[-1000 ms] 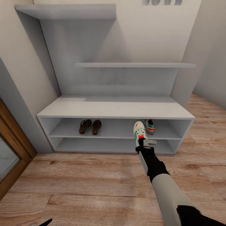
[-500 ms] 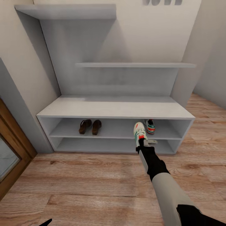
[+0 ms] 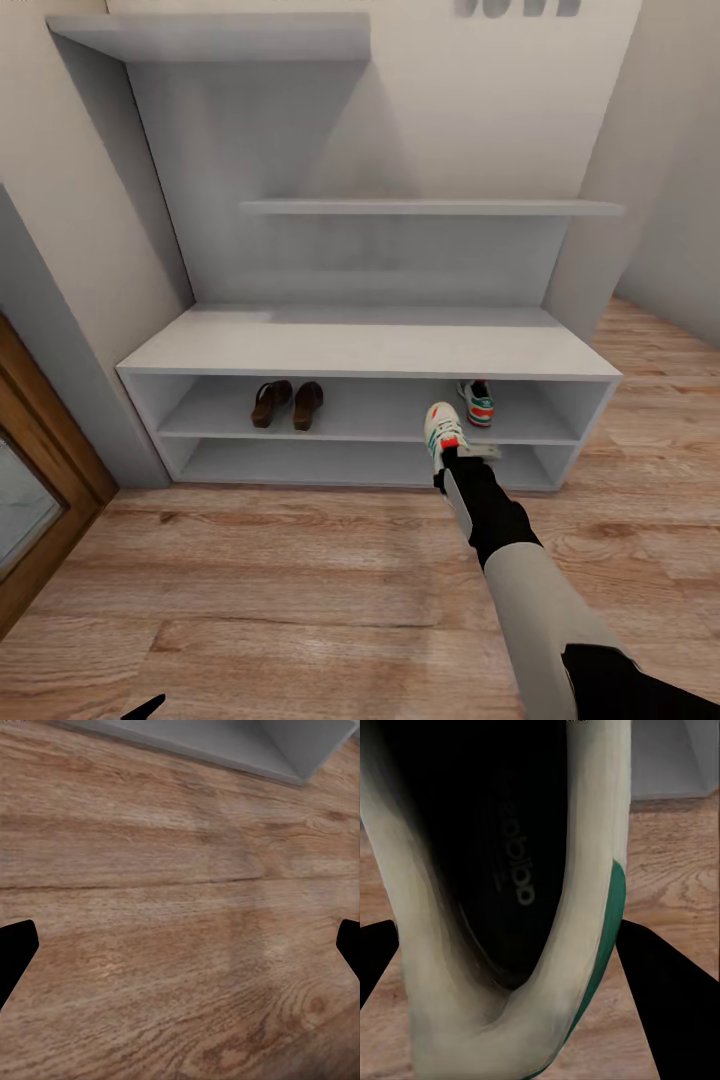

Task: Pick up the two gym shoes and the two sandals from the corridor floor and place them onto the hallstand (shoe rack) in the corridor, making sure they are on the rack and not on the floor. Arrange them so the two gym shoes are next to each other and the two sandals are next to each other.

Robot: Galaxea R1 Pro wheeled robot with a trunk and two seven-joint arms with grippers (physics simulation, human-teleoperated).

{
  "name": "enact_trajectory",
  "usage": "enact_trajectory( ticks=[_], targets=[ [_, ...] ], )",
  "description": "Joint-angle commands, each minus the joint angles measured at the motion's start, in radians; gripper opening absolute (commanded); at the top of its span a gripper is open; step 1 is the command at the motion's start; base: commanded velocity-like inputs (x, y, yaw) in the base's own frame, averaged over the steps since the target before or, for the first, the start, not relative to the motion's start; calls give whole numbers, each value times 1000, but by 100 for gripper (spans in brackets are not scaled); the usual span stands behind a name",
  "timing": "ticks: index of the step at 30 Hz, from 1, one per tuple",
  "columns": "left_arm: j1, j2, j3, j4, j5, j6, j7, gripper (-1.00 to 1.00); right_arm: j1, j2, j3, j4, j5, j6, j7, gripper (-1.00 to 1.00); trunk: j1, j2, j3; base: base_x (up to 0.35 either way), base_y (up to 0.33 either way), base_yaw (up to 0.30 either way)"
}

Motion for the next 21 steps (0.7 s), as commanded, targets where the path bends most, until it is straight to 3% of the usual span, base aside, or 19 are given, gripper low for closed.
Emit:
enact_trajectory(
  ticks=[1,11,14,21],
  targets=[
    [-1,0,2,1,1,-5,-4,100,-1,1,-3,-2,18,11,4,-100,0,0,-1,0,0,0],
    [-1,2,2,-1,2,-5,-5,100,-2,1,-7,1,18,13,4,-100,0,0,-1,0,0,0],
    [-1,2,2,-1,1,-5,-6,100,-2,1,-37,8,18,13,5,-100,0,0,-1,0,0,0],
    [-1,1,2,0,1,-5,-6,100,-2,1,-57,6,17,13,5,-100,0,0,-1,0,0,0]
  ],
)
